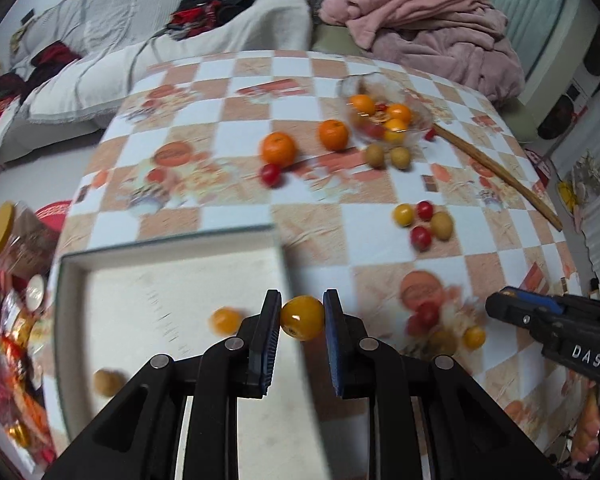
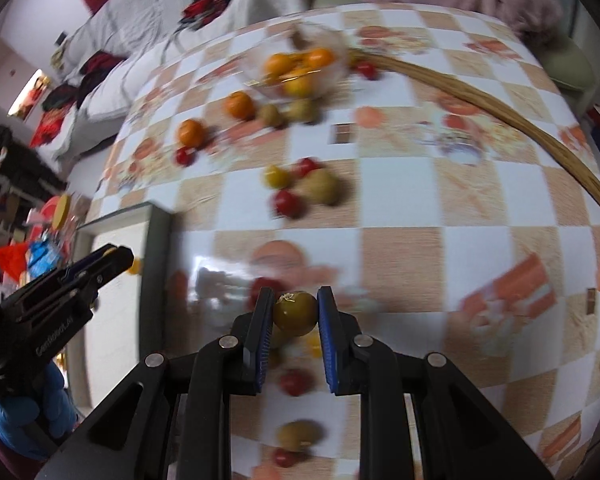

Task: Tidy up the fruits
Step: 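Carry both yellow tomatoes into the white tray and open both tools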

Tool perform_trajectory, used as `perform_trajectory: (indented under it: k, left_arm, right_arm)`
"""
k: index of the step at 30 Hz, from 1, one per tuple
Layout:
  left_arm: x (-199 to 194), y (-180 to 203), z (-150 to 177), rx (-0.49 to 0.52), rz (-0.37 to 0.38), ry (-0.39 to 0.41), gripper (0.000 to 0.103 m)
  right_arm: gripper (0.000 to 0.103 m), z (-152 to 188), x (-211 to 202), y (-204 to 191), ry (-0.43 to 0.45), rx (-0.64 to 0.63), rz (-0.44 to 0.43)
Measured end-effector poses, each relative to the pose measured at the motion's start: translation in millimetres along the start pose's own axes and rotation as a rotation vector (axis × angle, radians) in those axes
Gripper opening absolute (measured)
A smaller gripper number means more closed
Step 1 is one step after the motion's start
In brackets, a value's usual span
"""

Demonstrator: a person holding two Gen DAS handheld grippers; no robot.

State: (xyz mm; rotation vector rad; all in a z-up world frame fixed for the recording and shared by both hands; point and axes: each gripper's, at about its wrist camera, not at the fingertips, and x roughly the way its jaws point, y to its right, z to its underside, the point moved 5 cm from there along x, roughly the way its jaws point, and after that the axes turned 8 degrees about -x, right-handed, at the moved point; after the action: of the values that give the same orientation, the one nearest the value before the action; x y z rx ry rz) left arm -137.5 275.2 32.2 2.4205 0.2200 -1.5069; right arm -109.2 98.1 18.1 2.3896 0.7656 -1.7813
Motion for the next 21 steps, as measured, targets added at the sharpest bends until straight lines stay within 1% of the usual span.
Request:
perform_trajectory:
  k: [4,8,13,17,21]
  left_arm:
    - [-14,-41,20,-0.055,-0.057,-0.009,0.023]
    - [-20,-76,41,-0.105,-0.107,-0.029,0.023]
    - [-21,-108,65,-0.168,-0.152,-0.052,0.023]
    - [-18,-126,79,-0.202,-0.184,-0.076,0.023]
    - [-13,-136,86,-0.231,-0.197,-0.099,0.023]
  right_arm:
    - [0.024,-2,11,-41,-0.020,-0.068,-0.040]
    - [0.024,-5,23,-88,-0.041,-0.148,-0.087]
    - [0.024,-4,39,-133,-0.072,-0.226,-0.128]
    - [0.024,-2,55,-160,-0.102,-0.281,-0.139]
    - [0.024,0,72,-175,-0.134,-0.323,-0.124]
